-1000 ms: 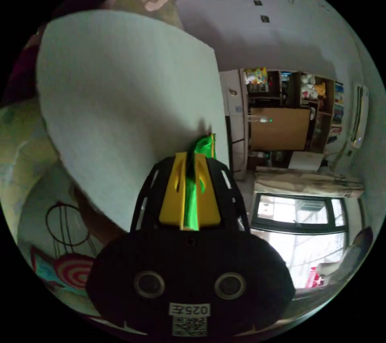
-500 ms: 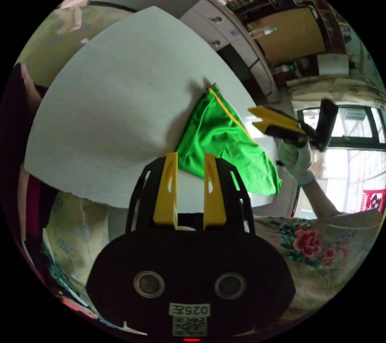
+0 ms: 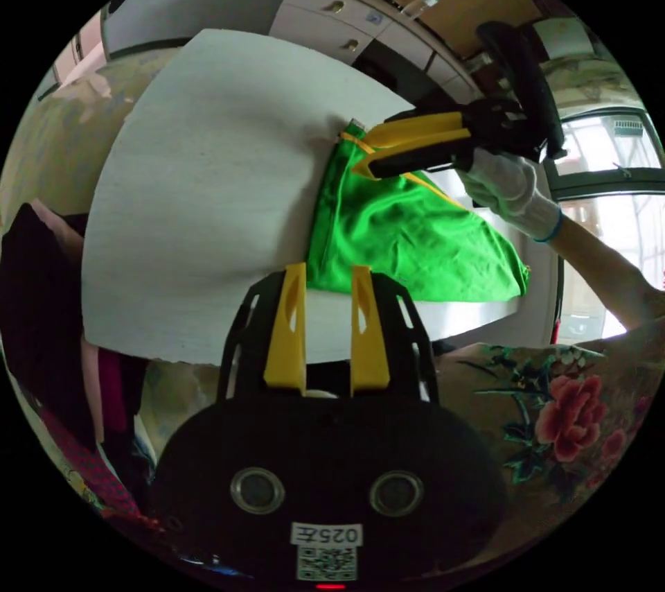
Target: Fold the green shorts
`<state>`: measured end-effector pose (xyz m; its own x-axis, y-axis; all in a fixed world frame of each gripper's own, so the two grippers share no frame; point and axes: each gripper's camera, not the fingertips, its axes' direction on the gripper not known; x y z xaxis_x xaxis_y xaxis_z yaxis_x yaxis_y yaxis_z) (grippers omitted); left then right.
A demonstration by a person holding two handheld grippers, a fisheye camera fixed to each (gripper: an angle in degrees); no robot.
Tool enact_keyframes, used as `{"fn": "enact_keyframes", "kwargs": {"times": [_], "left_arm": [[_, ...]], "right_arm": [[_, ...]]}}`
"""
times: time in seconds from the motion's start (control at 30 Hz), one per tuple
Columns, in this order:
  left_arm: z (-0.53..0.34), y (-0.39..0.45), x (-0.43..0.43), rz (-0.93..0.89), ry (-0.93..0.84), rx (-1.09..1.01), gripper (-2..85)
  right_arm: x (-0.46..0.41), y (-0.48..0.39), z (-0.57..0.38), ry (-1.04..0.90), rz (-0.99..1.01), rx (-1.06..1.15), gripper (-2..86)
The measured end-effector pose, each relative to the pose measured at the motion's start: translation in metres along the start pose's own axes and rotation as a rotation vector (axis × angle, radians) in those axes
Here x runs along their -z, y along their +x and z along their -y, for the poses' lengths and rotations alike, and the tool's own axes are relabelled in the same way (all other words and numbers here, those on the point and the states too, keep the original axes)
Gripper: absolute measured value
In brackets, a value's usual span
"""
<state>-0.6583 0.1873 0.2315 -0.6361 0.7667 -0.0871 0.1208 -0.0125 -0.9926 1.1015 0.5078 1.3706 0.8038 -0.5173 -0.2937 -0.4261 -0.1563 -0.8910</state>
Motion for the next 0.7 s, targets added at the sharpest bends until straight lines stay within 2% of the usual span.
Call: {"fn": "enact_keyframes", "kwargs": {"times": [0.1,0.37,0.5,0.7], "left_arm": [[0.003,-0.002,-0.010,0.040,-0.018,-0.010,0.3],[0.011,-0.003,-0.016,0.035,-0.027,-0.016,-1.2],[0.012,0.009,0.000,0.042,0.027,-0.043,-1.2],[0.025,0.027,0.018,0.083,0.097,-0.069,-1.2]], "right_arm": [[-0.009,-0.013,0.006,-0.010,-0.038,0.017,9.3],[-0.023,-0.043,0.014,-0.002,-0.125,0.027,1.6],[-0.006,-0.058,0.008,0.053,-0.173,0.012,0.7],[0.029,-0.047,0.002,0.145,-0.130,-0.062,0.9]]}}
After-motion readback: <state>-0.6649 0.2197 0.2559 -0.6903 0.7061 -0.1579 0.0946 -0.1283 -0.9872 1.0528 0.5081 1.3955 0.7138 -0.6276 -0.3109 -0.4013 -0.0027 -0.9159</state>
